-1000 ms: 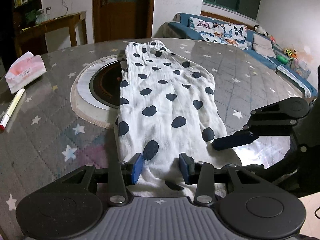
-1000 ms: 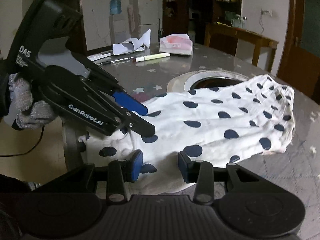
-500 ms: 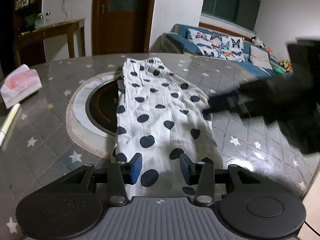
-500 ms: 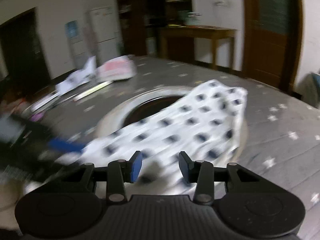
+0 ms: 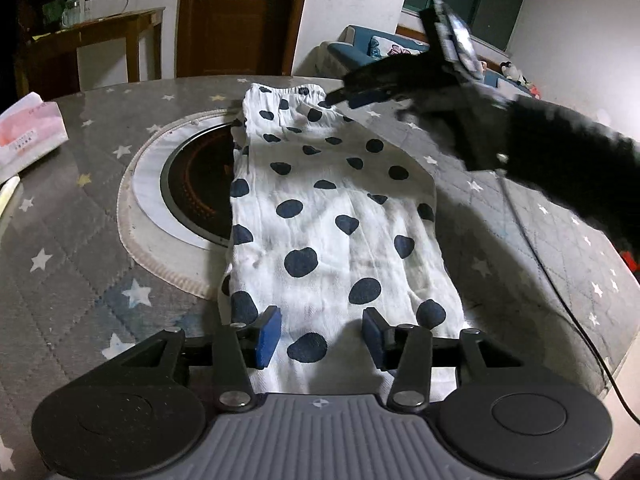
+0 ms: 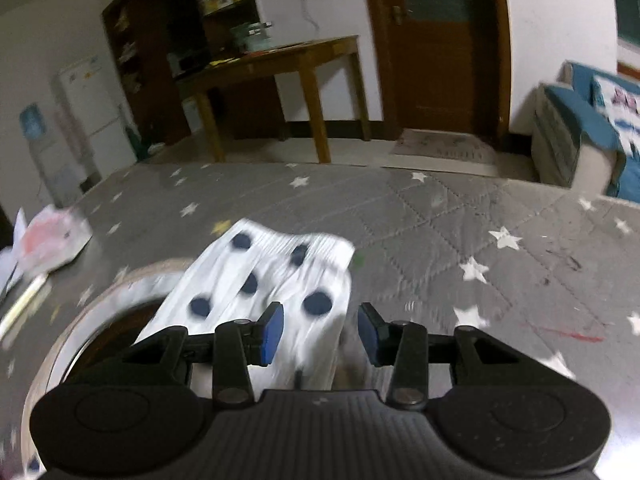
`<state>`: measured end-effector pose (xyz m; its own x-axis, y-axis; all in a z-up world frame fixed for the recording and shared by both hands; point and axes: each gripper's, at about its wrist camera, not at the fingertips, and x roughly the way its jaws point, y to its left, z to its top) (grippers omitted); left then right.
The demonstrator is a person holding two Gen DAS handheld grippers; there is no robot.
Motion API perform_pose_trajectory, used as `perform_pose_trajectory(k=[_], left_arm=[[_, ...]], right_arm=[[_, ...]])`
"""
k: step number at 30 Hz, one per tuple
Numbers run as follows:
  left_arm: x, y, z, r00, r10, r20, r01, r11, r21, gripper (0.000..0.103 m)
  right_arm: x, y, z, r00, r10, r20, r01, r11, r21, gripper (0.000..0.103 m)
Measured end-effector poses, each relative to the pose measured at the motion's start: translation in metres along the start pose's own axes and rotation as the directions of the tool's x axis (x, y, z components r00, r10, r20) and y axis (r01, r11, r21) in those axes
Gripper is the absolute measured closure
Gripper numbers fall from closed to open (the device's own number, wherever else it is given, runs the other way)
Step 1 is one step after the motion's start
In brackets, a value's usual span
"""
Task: Fold clothes
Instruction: 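Grasp the leg hems with the right gripper and lift toward the waistband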
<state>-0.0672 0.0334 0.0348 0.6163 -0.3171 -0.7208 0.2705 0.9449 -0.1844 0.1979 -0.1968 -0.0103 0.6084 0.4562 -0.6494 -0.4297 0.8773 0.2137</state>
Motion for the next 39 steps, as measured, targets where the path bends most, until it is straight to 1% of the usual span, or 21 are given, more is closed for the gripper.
perform_pose_trajectory(k=[3,4,6,11,12,13,14,16,19,24,30,35,39], left_arm=[[0.001,0.0,0.001,1.0,-0.005,-0.004,0.005,1.0,-0.003,0.052],[0.002,0.0,0.001,1.0,-0.006,-0.005,0.006,1.0,-0.004,0.052],[0.002,0.0,0.002,1.0,-0.009,-0.008,0.009,1.0,-0.006,0.052],[0.003,0.001,0.004,1.0,-0.014,-0.011,0.014,1.0,-0.013,0.051],[0.003,0.001,0.004,1.0,-0.015,-0.011,0.014,1.0,-0.014,0.05],[0.003,0.001,0.004,1.0,-0.015,-0.011,0.015,1.0,-0.014,0.05],[0.004,0.0,0.003,1.0,-0.016,-0.01,0.015,1.0,-0.013,0.049],[0.004,0.0,0.003,1.0,-0.014,-0.009,0.014,1.0,-0.013,0.049],[0.002,-0.001,0.004,1.0,-0.011,-0.007,0.011,1.0,-0.017,0.049],[-0.003,-0.004,0.005,1.0,0.0,0.005,0.0,1.0,-0.014,0.049],[-0.008,-0.004,0.004,0.999,0.033,0.012,-0.033,0.999,-0.024,0.049],[-0.019,-0.004,-0.003,0.997,0.07,0.024,-0.07,0.997,-0.029,0.049],[-0.029,-0.003,-0.011,0.994,0.103,0.026,-0.102,0.994,-0.026,0.048]], right_arm=[[0.019,-0.007,0.007,1.0,0.011,0.0,-0.011,1.0,0.017,0.052],[0.025,-0.009,0.01,1.0,0.015,0.0,-0.015,1.0,0.023,0.051],[0.036,-0.012,0.014,1.0,0.019,0.003,-0.019,1.0,0.023,0.05],[0.047,-0.002,0.017,1.0,0.008,0.013,-0.008,0.999,-0.036,0.052],[0.049,0.001,0.016,1.0,0.002,0.014,-0.001,0.999,-0.053,0.056],[0.049,0.003,0.016,1.0,0.006,0.014,-0.005,0.998,-0.058,0.068],[0.05,0.004,0.016,1.0,0.016,0.013,-0.016,0.998,-0.056,0.071],[0.048,0.005,0.016,1.0,0.026,0.015,-0.025,0.999,-0.042,0.082],[0.044,0.005,0.016,0.999,0.036,0.023,-0.036,0.999,-0.018,0.087],[0.02,0.01,0.02,0.995,0.078,0.068,-0.078,0.997,-0.001,0.089],[-0.033,0.025,0.018,0.98,0.166,0.113,-0.163,0.986,-0.03,0.089],[-0.079,0.044,0.0,0.963,0.241,0.12,-0.237,0.97,-0.053,0.089],[-0.117,0.062,-0.027,0.945,0.31,0.106,-0.303,0.95,-0.082,0.089]])
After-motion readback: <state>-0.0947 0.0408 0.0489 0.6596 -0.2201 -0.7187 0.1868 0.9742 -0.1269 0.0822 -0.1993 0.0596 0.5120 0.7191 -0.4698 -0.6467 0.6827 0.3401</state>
